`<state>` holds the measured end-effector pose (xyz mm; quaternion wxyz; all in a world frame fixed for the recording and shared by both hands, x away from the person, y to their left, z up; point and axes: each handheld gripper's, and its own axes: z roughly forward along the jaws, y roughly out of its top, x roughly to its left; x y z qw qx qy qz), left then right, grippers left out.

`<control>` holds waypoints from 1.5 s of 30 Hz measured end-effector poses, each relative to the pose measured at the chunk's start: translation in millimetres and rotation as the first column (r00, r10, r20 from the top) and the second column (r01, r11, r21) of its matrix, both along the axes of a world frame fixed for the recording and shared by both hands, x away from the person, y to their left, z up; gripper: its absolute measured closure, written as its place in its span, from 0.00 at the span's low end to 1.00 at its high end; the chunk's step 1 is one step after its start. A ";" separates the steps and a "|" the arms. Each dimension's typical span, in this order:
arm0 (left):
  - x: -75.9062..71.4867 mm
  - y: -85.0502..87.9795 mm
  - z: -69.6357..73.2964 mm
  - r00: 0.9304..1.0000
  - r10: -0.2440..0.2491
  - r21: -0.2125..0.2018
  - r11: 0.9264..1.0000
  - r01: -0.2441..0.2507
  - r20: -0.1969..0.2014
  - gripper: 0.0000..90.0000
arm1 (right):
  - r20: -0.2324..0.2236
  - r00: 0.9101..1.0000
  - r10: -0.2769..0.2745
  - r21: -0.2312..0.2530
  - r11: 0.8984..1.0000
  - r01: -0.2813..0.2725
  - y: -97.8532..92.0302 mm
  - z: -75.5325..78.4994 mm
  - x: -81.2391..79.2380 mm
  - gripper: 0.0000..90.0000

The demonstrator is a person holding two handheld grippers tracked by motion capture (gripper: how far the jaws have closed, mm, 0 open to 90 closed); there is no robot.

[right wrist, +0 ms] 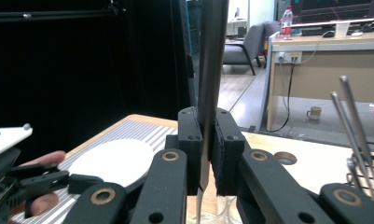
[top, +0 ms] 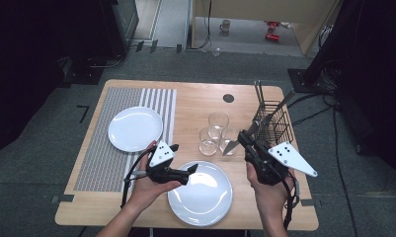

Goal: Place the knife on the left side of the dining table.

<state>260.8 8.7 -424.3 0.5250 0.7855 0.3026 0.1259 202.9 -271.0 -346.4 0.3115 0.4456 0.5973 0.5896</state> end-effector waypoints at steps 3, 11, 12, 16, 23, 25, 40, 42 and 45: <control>2.1 -3.2 3.0 1.000 -0.018 -0.013 1.000 0.018 0.004 0.10 | -0.009 1.000 0.017 -0.005 1.000 -0.017 5.4 -3.1 3.2 0.93; 6.6 -7.0 0.8 0.999 -0.048 -0.015 0.999 0.047 -0.012 0.14 | -0.023 0.998 0.062 -0.009 0.998 -0.062 20.2 -8.6 7.2 0.93; 6.8 -6.7 0.1 0.999 -0.049 -0.020 0.999 0.049 -0.009 0.17 | -0.023 0.997 0.078 -0.011 0.997 -0.078 25.0 -9.1 7.3 0.93; 4.4 -5.7 -0.1 0.997 -0.083 -0.053 0.995 0.083 0.006 0.23 | -0.022 0.995 0.100 -0.013 0.995 -0.101 31.1 -10.3 7.9 0.93; 4.6 -2.8 -0.1 0.995 -0.101 -0.068 0.992 0.102 0.012 0.30 | -0.034 0.987 0.158 -0.015 0.987 -0.158 47.1 -14.2 11.3 0.93; 5.0 -2.2 -0.7 0.995 -0.100 -0.069 0.993 0.100 0.012 0.33 | -0.034 0.986 0.166 -0.017 0.986 -0.167 49.3 -14.4 11.2 0.93; 5.0 2.5 -2.2 0.984 -0.178 -0.127 0.976 0.177 0.002 0.59 | -0.035 0.966 0.255 -0.008 0.967 -0.255 70.0 -16.0 10.9 0.93; 4.7 2.6 -2.4 0.982 -0.187 -0.128 0.974 0.185 0.003 0.60 | -0.036 0.964 0.262 -0.010 0.965 -0.262 71.2 -16.0 10.5 0.93; 5.7 4.1 -2.7 0.978 -0.208 -0.143 0.968 0.205 -0.002 0.69 | -0.035 0.958 0.285 -0.010 0.958 -0.285 73.7 -16.5 10.0 0.93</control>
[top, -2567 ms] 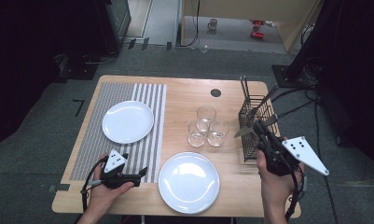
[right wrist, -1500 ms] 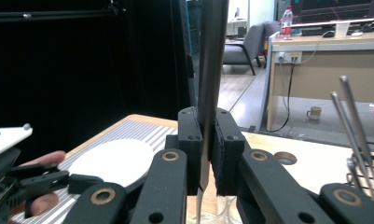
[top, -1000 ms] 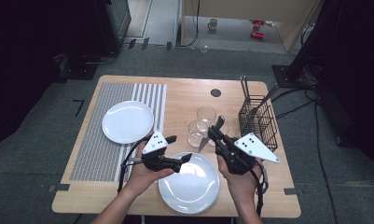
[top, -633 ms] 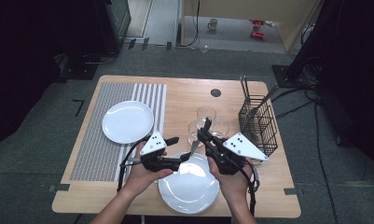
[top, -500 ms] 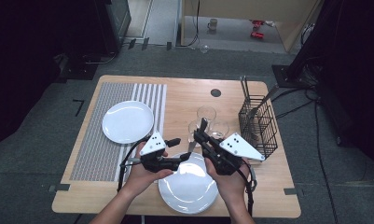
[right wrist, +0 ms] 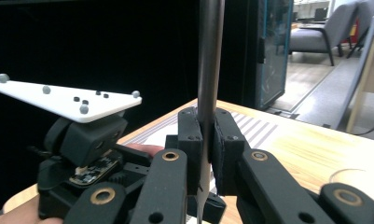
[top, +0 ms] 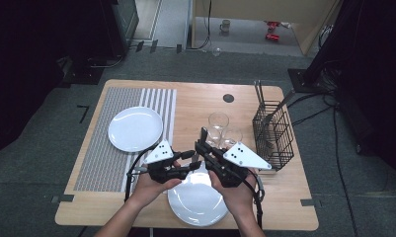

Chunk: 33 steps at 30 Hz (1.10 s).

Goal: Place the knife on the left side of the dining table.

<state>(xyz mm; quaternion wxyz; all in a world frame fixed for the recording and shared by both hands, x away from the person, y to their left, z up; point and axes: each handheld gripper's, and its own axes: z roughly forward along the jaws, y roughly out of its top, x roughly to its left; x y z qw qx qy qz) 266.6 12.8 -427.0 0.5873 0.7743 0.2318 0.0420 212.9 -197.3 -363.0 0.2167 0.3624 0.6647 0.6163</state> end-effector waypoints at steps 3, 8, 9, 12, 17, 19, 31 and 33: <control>-0.8 1.5 0.7 1.000 -0.003 0.004 1.000 0.003 0.011 0.75 | 0.007 1.000 0.005 -0.005 1.000 -0.005 0.4 -0.9 -0.5 0.93; -4.1 0.1 1.1 0.999 0.003 0.033 0.999 -0.005 0.046 0.78 | -0.002 1.000 0.004 0.019 1.000 -0.004 -2.4 -2.9 0.9 0.93; -4.1 0.1 1.1 0.999 0.003 0.033 0.999 -0.005 0.046 0.78 | -0.002 1.000 0.004 0.019 1.000 -0.004 -2.4 -2.9 0.9 0.93; -6.8 -1.8 1.5 0.998 0.008 0.045 0.999 -0.011 0.058 0.80 | 0.003 1.000 0.006 0.031 0.999 -0.006 -2.7 -3.4 1.8 0.91; -8.6 -0.5 2.1 0.996 0.029 0.041 0.999 -0.032 0.080 0.84 | -0.001 1.000 0.018 0.039 0.999 -0.018 -3.4 -3.4 3.9 0.89; -8.8 0.8 2.9 0.996 0.029 0.032 0.999 -0.032 0.082 1.00 | -0.006 1.000 0.020 0.039 0.999 -0.020 -3.4 -4.4 5.3 0.88; -14.7 -0.1 2.7 0.985 0.044 0.053 0.997 -0.054 0.169 1.00 | -0.070 0.997 0.016 0.060 0.998 -0.012 4.2 -16.4 10.4 0.86; -14.7 -0.3 2.4 0.985 0.043 0.058 0.997 -0.054 0.170 1.00 | -0.076 0.997 0.000 0.054 0.999 0.004 6.1 -17.4 9.6 0.88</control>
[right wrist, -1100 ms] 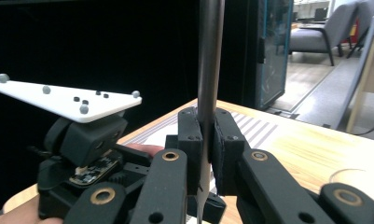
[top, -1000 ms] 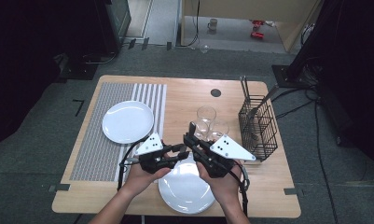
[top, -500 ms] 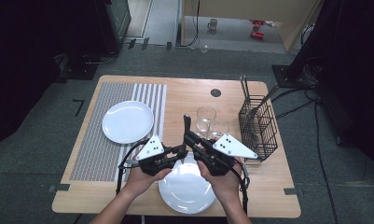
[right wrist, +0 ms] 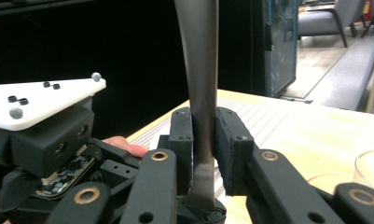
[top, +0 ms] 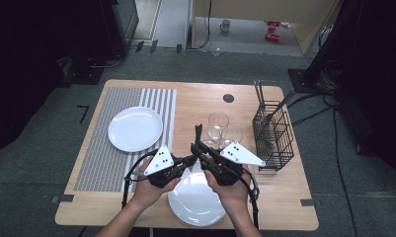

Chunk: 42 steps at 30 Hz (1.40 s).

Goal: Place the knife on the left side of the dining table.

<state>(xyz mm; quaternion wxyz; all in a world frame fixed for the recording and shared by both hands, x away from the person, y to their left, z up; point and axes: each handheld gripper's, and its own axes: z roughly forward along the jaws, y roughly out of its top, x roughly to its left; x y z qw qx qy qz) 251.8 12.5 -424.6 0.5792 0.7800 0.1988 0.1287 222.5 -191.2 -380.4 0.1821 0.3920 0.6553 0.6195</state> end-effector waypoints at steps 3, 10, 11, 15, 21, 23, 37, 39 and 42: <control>0.9 0.5 -1.3 1.000 -0.007 -0.005 1.000 0.007 -0.010 1.00 | 0.006 1.000 -0.020 -0.021 1.000 0.020 1.3 -0.2 -1.0 0.89; 1.4 2.1 3.2 0.998 -0.054 0.007 0.998 0.054 -0.019 0.75 | -0.002 0.999 -0.041 -0.022 0.999 0.041 -1.2 -2.1 -0.9 0.89; 1.8 3.9 4.8 0.998 -0.058 -0.001 0.998 0.058 -0.026 0.72 | -0.001 0.999 -0.045 -0.020 0.999 0.045 -2.0 -2.0 -1.2 0.89; 2.0 13.5 14.2 0.997 -0.079 -0.031 0.996 0.078 -0.022 0.67 | 0.007 0.999 -0.050 -0.029 0.998 0.051 -4.5 -2.6 -2.6 0.89; -0.2 26.3 30.8 0.998 -0.069 -0.076 0.995 0.067 -0.011 0.63 | 0.005 0.999 -0.043 -0.044 0.998 0.043 -1.7 -8.6 -4.2 0.89; -0.6 27.6 33.2 0.998 -0.064 -0.084 0.994 0.063 -0.010 0.62 | 0.002 0.999 -0.039 -0.050 0.998 0.039 0.2 -10.6 -4.8 0.89; -12.9 37.6 61.5 0.999 0.034 -0.157 0.987 -0.030 0.025 0.64 | 0.016 1.000 0.027 -0.100 0.995 -0.025 27.9 -21.5 -12.3 0.89; -14.1 37.8 64.1 0.999 0.049 -0.161 0.986 -0.045 0.021 0.66 | 0.014 0.999 0.035 -0.104 0.994 -0.033 32.8 -22.8 -13.5 0.89; -15.1 38.5 67.2 0.996 0.083 -0.166 0.983 -0.081 0.007 0.69 | 0.018 0.998 0.053 -0.115 0.992 -0.051 39.4 -24.9 -14.6 0.89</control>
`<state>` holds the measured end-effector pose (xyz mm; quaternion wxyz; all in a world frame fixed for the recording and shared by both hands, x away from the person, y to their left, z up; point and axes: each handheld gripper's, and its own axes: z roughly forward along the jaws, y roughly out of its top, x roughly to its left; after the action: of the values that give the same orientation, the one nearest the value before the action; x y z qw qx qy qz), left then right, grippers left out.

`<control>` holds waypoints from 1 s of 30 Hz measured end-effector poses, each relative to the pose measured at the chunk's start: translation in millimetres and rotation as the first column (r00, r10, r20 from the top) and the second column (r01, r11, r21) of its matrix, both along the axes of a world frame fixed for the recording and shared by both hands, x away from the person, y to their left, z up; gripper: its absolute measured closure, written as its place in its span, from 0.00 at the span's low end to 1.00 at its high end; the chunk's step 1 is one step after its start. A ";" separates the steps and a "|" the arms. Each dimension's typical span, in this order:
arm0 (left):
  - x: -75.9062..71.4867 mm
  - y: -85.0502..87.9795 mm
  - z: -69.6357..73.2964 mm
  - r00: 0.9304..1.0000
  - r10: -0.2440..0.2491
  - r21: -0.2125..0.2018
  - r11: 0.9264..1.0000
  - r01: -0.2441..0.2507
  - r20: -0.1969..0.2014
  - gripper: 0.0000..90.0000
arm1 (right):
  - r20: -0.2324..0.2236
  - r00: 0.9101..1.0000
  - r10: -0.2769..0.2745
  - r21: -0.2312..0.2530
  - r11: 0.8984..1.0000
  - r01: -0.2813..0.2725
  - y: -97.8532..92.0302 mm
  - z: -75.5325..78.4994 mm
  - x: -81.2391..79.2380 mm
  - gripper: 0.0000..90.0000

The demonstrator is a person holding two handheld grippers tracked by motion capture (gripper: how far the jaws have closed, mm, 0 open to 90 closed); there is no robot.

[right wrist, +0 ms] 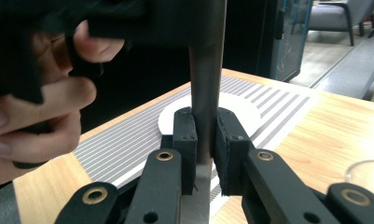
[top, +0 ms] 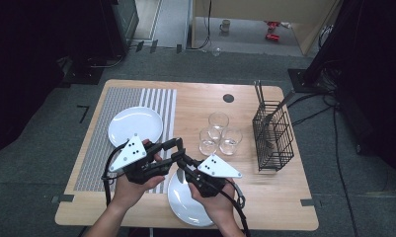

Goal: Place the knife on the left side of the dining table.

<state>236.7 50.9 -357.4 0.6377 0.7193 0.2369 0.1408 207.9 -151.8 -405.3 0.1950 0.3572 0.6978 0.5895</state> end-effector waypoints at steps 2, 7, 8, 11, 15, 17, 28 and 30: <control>-0.4 0.6 0.7 1.000 0.006 -0.003 1.000 -0.006 0.000 0.73 | -0.002 1.000 0.008 -0.006 1.000 -0.008 3.7 -1.2 -0.9 0.89; -2.0 1.8 3.5 1.000 0.026 -0.008 1.000 -0.026 -0.005 0.84 | 0.002 1.000 0.014 -0.017 1.000 -0.014 9.5 -3.2 -1.4 0.89; -2.5 2.2 3.8 0.999 0.032 -0.004 0.999 -0.032 0.002 0.87 | 0.005 1.000 0.017 -0.021 1.000 -0.017 10.6 -3.6 -1.6 0.89; -2.6 4.0 3.5 1.000 0.024 -0.010 1.000 -0.024 0.004 0.94 | 0.010 1.000 0.019 -0.022 1.000 -0.019 12.1 -3.7 -1.7 0.89; -2.7 6.7 4.5 1.000 0.024 -0.026 0.999 -0.024 0.003 0.94 | 0.012 1.000 0.026 -0.009 1.000 -0.026 11.4 -2.7 -1.9 0.87; -3.2 8.1 5.4 1.000 0.030 -0.033 0.999 -0.030 0.005 0.95 | 0.008 0.999 0.032 -0.002 0.999 -0.032 10.0 -2.0 -2.1 0.85; 7.9 21.8 3.2 0.998 0.068 -0.029 0.997 -0.068 0.002 0.95 | -0.024 0.998 -0.059 0.005 0.998 0.059 -32.3 -9.8 -5.9 0.56; 9.7 24.4 2.7 0.997 0.083 -0.037 0.996 -0.083 0.002 0.95 | -0.030 0.996 -0.082 0.000 0.997 0.082 -44.5 -13.7 -6.4 0.52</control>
<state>246.4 75.3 -354.6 0.6447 0.6969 0.2680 0.1638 201.5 -196.2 -419.0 0.2084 0.3946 0.6849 0.5760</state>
